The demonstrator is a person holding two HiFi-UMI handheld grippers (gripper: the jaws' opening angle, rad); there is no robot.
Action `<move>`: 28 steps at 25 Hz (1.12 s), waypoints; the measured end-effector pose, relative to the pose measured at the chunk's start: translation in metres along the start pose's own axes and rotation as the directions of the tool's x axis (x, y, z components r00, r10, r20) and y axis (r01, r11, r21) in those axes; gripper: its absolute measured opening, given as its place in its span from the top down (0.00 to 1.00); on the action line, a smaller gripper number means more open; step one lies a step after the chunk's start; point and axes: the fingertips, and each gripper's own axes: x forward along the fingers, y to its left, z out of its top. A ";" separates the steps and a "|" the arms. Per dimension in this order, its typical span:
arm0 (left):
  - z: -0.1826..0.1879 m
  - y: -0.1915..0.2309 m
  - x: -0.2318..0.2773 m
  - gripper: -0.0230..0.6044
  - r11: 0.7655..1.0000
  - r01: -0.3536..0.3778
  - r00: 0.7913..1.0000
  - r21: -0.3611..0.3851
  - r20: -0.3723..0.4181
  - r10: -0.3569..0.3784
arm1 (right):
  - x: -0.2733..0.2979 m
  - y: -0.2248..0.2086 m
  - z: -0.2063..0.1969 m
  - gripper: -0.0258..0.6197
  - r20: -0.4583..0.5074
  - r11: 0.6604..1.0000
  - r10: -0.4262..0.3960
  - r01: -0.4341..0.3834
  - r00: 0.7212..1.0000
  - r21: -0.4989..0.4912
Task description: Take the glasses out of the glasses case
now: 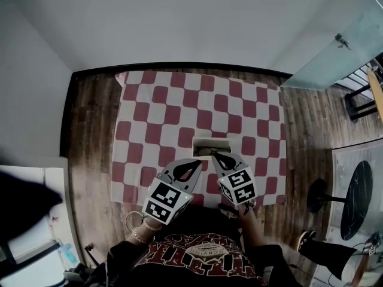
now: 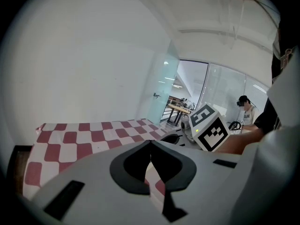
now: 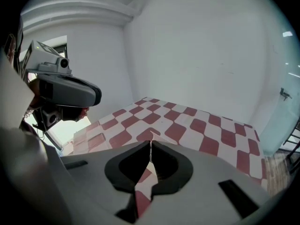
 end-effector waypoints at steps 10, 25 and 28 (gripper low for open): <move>-0.007 -0.003 0.004 0.95 1.000 0.021 1.000 -0.004 -0.020 -0.021 | 0.015 -0.006 -0.015 0.92 -0.062 0.999 0.001 -0.003 0.998 -0.036; -0.016 0.003 0.007 0.95 0.999 0.029 0.999 -0.030 -0.040 -0.031 | 0.037 -0.012 -0.036 0.92 -0.165 0.990 -0.001 -0.023 0.986 -0.142; -0.018 0.004 0.008 0.95 0.999 0.031 0.999 -0.034 -0.044 -0.033 | 0.038 -0.014 -0.042 0.92 -0.205 0.985 -0.008 -0.027 0.979 -0.169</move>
